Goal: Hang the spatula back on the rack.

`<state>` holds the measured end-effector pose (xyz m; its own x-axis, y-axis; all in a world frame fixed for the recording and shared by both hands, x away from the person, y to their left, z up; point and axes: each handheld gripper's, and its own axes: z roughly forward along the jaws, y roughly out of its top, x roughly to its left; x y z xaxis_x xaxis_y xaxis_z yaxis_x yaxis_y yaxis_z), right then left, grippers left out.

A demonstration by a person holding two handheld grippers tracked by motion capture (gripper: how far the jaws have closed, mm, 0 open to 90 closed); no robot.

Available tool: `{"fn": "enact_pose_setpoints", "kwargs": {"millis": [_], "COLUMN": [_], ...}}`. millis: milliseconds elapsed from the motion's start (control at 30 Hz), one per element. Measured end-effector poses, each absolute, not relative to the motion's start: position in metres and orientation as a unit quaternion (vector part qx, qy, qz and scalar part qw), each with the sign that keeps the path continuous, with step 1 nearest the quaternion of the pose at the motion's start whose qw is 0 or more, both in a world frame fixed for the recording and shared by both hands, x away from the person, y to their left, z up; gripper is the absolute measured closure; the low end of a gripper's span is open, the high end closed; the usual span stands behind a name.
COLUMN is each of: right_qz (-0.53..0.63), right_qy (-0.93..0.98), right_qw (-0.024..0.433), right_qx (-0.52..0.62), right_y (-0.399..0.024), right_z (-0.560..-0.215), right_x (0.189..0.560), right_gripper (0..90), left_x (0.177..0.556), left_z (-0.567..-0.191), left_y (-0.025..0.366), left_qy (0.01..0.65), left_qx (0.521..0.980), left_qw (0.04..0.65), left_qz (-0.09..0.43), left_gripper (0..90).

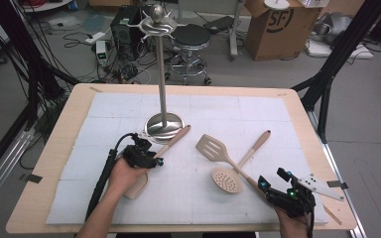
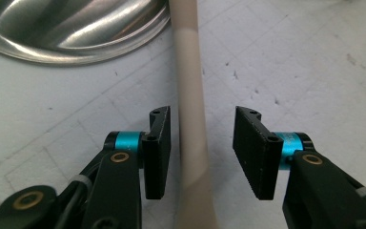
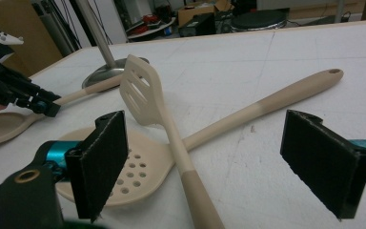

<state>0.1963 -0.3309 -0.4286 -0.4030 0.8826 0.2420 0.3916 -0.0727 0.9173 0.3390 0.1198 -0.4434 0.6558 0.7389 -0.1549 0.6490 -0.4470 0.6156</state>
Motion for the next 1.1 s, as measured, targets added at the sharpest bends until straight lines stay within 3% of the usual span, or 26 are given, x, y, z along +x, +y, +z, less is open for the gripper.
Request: {"fn": "enact_pose_setpoints", "kwargs": {"millis": [300, 433, 567, 733, 867, 1100], "right_qz": [0.536, 0.537, 0.538, 0.539, 0.541, 0.541], "right_qy": [0.643, 0.643, 0.642, 0.641, 0.636, 0.635], "right_qw": [0.231, 0.231, 0.230, 0.231, 0.232, 0.235], "right_qx": [0.496, 0.495, 0.495, 0.495, 0.500, 0.499], "right_y": [-0.330, -0.329, -0.328, -0.330, -0.332, -0.334], "right_z": [-0.429, -0.428, -0.428, -0.428, -0.428, -0.428], "right_x": [0.197, 0.197, 0.198, 0.198, 0.198, 0.194], "right_gripper": [15.4, 15.4, 15.4, 15.4, 15.4, 15.4], "left_x": [0.332, 0.331, 0.331, 0.329, 0.323, 0.305], "left_z": [-0.443, -0.444, -0.445, -0.444, -0.444, -0.431], "left_y": [0.104, 0.104, 0.102, 0.105, 0.118, 0.150], "left_qy": [0.393, 0.397, 0.388, 0.389, 0.391, 0.361], "left_qx": [0.862, 0.859, 0.860, 0.857, 0.835, 0.756], "left_qw": [0.291, 0.293, 0.298, 0.306, 0.373, 0.531], "left_qz": [0.133, 0.136, 0.143, 0.141, 0.104, 0.127], "left_gripper": [63.4, 65.0, 77.8, 78.4, 78.4, 78.5]}}
